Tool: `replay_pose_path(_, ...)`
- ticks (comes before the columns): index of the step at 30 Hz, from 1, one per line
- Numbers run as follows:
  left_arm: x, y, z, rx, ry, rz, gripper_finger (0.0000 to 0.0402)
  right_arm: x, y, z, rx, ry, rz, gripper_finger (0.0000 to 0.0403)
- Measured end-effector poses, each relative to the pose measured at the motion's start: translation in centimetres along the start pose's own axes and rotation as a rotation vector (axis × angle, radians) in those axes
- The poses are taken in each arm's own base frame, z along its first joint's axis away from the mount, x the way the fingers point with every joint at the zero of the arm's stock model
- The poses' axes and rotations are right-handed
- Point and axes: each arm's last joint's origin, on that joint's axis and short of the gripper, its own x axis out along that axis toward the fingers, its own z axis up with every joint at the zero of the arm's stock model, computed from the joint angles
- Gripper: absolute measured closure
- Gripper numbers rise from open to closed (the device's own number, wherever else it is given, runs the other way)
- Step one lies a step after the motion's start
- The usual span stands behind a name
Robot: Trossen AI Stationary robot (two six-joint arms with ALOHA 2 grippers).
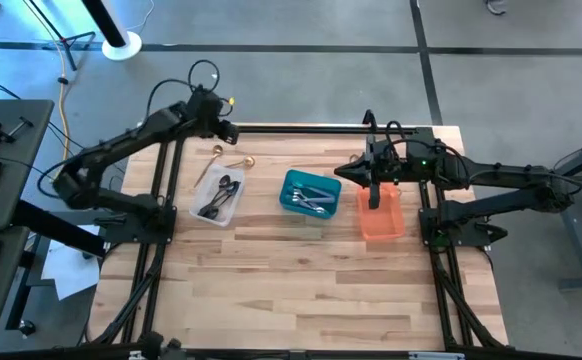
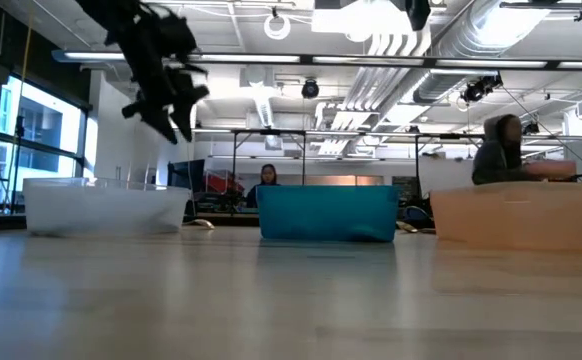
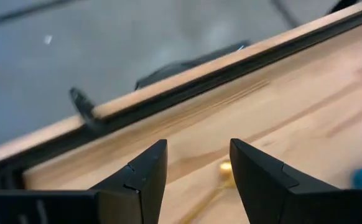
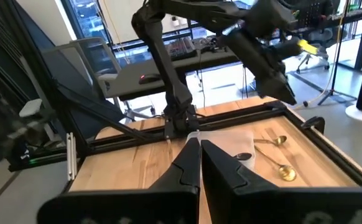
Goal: Sort silverware by color (type)
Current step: Put the gold spoon into the orange bin
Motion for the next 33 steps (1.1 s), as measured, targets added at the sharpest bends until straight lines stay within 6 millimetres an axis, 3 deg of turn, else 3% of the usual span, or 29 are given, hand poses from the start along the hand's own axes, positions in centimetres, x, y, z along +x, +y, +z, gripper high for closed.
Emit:
replay_pose_path(12, 7.6, 2.9, -2.3, 0.01, 0.401, 0.064, 0.0236, 0.1, 0.0, -0.1, 0.015, 0.007, -0.001, 0.0403)
replay_pose_path(17, 8.9, 3.5, -3.6, -0.001, 0.539, 0.08, 0.0236, 0.3, -0.1, -0.3, 0.017, 0.021, -0.003, 0.0403)
replay_pose_path(33, 12.0, 4.0, -5.6, 0.002, 0.633, 0.013, 0.0236, 1.7, -0.4, -1.3, 0.046, 0.082, -0.01, 0.0403)
